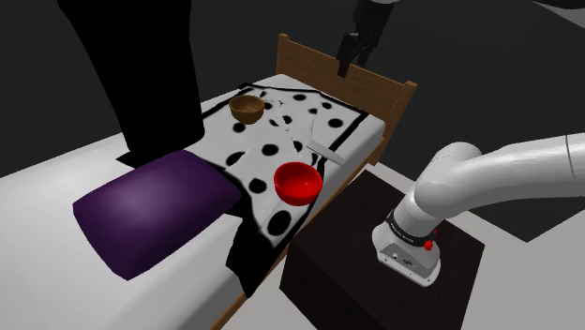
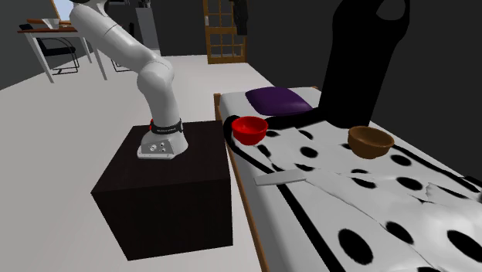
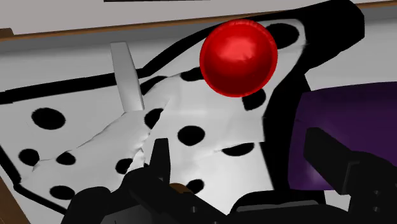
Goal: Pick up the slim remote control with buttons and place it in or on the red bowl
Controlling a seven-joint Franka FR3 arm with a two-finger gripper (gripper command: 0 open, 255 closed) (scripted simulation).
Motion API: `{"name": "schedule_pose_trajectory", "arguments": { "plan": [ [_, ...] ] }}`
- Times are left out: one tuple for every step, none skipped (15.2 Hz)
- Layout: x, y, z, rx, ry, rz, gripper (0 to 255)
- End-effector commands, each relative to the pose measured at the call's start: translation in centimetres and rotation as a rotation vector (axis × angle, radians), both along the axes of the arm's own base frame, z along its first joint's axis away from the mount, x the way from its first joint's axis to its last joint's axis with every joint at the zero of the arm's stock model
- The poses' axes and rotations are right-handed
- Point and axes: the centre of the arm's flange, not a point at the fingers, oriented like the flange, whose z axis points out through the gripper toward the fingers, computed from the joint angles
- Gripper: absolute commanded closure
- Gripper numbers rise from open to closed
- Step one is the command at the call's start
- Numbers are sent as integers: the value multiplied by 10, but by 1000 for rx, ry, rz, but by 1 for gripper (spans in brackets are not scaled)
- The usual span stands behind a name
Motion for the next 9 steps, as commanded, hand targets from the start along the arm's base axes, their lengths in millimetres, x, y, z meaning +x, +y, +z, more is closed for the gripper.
{"name": "schedule_pose_trajectory", "arguments": {
  "plan": [
    [0,0,0,0,0,0,0],
    [4,-7,-11,2,2,1,0],
    [7,-14,-22,5,5,2,0],
    [11,-21,-33,7,7,4,0],
    [14,-27,-44,9,10,5,0],
    [18,-34,-55,11,12,6,0],
    [21,-41,-66,14,15,7,0],
    [25,-48,-77,16,17,8,0],
    [28,-55,-88,18,20,9,0]
  ]
}}
